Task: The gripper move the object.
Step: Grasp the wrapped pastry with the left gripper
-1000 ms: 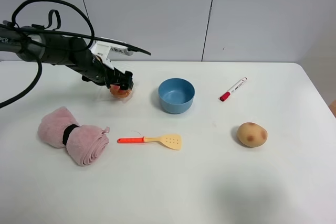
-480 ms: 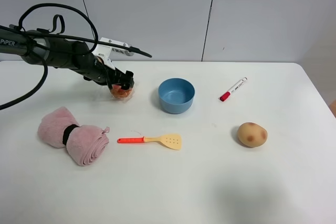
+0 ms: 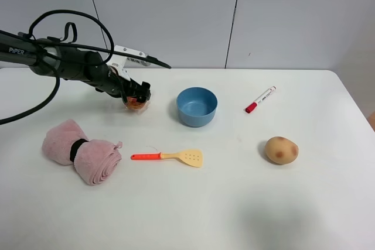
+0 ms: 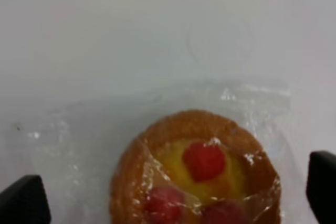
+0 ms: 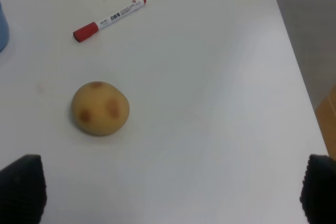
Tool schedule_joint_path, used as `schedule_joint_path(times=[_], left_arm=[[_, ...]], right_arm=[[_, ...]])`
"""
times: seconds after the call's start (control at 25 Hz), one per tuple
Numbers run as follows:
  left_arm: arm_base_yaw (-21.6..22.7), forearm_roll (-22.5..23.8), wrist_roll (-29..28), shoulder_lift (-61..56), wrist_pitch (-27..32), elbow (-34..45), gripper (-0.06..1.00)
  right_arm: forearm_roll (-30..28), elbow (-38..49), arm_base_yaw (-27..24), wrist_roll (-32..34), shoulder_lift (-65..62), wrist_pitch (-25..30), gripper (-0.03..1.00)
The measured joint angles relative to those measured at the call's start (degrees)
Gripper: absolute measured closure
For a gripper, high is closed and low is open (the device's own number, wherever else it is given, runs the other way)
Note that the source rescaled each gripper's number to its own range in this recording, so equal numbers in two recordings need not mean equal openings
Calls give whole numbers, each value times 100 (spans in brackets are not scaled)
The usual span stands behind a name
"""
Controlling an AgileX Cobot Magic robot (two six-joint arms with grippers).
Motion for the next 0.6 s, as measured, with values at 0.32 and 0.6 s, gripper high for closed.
schedule_joint_path(times=[0.32, 0.6], left_arm=[[-11, 17, 0, 238, -104, 0, -6], [-11, 23, 0, 285, -168, 0, 5]], right_arm=[[0, 0, 0, 0, 0, 0, -3], [0, 0, 0, 0, 0, 0, -3]])
